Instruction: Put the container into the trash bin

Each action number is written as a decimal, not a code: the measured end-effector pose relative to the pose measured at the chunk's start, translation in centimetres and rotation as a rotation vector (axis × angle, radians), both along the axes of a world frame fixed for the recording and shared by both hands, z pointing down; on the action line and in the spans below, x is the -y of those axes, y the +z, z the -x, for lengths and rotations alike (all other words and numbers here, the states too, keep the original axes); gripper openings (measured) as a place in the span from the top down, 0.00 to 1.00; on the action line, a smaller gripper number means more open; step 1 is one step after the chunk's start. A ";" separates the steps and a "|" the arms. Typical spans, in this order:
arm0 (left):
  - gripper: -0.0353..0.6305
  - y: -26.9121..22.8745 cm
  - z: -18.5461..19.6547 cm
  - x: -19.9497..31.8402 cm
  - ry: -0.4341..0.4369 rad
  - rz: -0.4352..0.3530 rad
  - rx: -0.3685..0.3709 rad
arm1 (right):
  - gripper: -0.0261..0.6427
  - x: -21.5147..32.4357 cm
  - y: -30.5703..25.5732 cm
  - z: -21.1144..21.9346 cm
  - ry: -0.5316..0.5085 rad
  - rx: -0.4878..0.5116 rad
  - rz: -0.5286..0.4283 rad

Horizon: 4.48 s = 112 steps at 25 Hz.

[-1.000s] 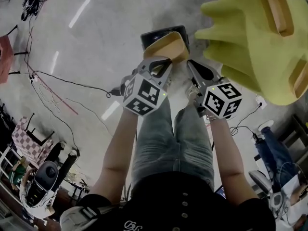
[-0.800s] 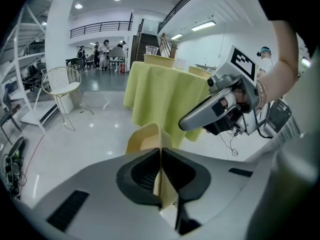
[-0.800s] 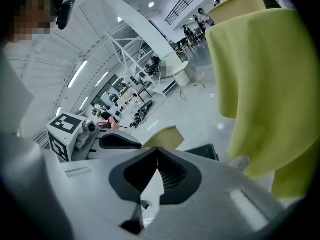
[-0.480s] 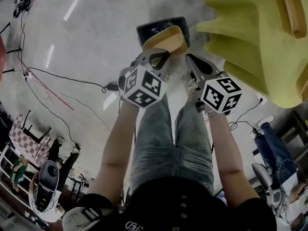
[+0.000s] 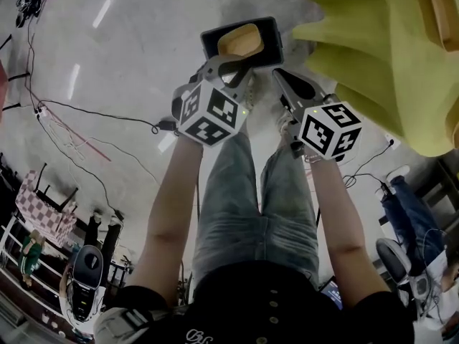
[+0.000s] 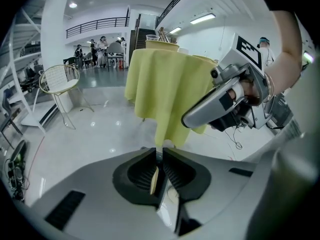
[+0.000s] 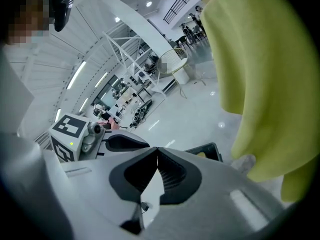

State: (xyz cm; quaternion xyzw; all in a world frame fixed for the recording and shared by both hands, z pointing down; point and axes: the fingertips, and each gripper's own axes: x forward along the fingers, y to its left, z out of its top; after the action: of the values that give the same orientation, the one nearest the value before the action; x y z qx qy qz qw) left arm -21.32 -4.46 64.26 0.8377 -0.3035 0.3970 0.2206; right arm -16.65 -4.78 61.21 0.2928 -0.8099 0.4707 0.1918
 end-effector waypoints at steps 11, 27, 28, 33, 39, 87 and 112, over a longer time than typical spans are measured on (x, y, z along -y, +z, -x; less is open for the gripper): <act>0.91 -5.5 0.2 1.0 -0.044 -0.053 -0.098 | 0.95 1.2 -4.6 -0.5 0.066 -0.002 -0.069; 0.91 -16.1 -4.0 5.6 0.084 -0.189 -0.194 | 0.95 1.9 -13.6 -4.9 0.214 0.045 -0.203; 0.91 -16.5 -4.6 5.8 0.086 -0.193 -0.198 | 0.95 2.0 -14.2 -5.7 0.221 0.043 -0.212; 0.91 -19.7 -10.6 6.9 0.120 -0.222 -0.238 | 0.95 3.0 -17.2 -11.5 0.263 0.028 -0.264; 0.91 -24.2 -18.8 8.5 0.172 -0.235 -0.268 | 0.95 5.3 -21.3 -20.0 0.347 0.018 -0.301; 0.91 -22.6 -45.9 9.5 0.313 -0.131 -0.331 | 0.82 8.7 -14.9 -54.7 0.779 -0.212 -0.205; 0.91 -24.2 -39.0 8.5 0.174 -0.182 -0.370 | 0.93 8.3 -16.5 -49.8 0.728 -0.229 -0.251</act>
State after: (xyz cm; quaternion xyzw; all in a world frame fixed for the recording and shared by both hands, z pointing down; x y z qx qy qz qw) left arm 17.70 -12.96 40.04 0.9356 -0.2190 0.2252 0.1610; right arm 33.13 -13.07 44.69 0.6322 -0.6780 0.3694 0.0643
